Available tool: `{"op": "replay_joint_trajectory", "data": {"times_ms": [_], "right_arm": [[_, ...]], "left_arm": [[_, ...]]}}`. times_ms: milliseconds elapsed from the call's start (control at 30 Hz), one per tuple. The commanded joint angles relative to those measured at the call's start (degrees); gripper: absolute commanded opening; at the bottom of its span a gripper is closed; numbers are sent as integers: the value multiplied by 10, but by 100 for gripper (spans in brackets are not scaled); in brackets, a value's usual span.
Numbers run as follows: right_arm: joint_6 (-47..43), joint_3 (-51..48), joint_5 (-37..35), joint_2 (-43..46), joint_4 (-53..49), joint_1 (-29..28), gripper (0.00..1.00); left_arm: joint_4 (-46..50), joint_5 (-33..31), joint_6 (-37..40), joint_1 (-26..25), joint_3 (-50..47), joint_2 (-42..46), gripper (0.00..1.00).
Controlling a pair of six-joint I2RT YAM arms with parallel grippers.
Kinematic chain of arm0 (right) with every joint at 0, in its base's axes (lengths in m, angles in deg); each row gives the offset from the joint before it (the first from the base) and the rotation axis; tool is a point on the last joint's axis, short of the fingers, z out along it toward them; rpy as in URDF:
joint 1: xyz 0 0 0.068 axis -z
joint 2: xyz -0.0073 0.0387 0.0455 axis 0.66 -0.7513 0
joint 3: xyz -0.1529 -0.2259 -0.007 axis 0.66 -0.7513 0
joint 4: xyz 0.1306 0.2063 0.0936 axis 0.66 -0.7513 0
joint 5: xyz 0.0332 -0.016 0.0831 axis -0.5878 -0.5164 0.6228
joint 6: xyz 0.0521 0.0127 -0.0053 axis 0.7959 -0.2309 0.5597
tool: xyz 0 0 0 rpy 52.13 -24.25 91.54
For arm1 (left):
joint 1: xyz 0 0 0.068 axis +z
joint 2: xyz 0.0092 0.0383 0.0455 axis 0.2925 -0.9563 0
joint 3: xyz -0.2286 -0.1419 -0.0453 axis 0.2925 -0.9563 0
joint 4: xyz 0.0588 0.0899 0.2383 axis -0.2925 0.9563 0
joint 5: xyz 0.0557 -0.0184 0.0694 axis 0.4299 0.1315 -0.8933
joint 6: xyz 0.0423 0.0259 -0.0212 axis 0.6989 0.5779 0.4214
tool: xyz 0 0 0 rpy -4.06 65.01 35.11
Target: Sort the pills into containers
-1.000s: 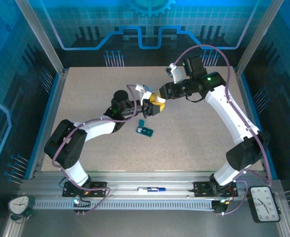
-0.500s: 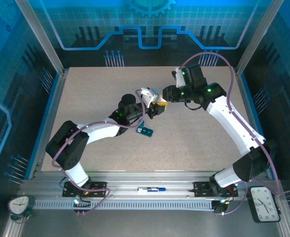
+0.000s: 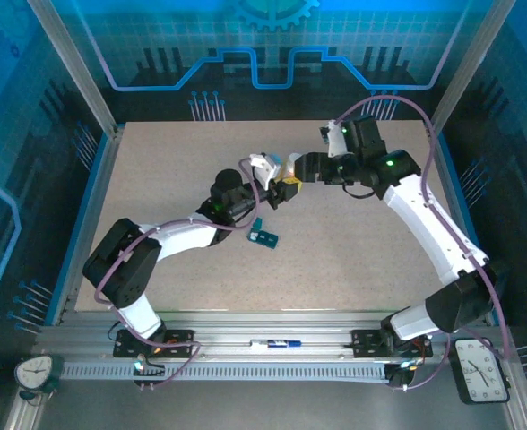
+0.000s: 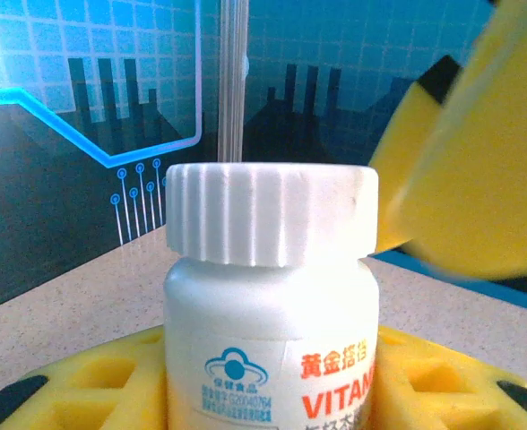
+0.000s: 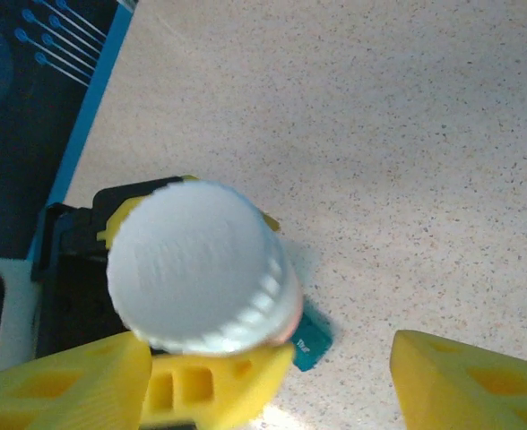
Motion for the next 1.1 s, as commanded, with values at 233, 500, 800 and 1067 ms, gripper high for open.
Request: {"op": "replay_joint_trajectory", "data": {"times_ms": [233,500,800,1067], "right_arm": [[-47,-27,147,43,138,46,84],[-26,8,175,-10,169,40,86],[-40,31,169,-44,146,22,85],[-37,30,168,-58,153,8,67]], "left_arm": [[-54,215,-176,58,49,-9,0],[-89,285,-257,65,70,-33,0],[-84,303,-268,65,82,-41,0],[-83,308,-270,66,84,-45,0]]}}
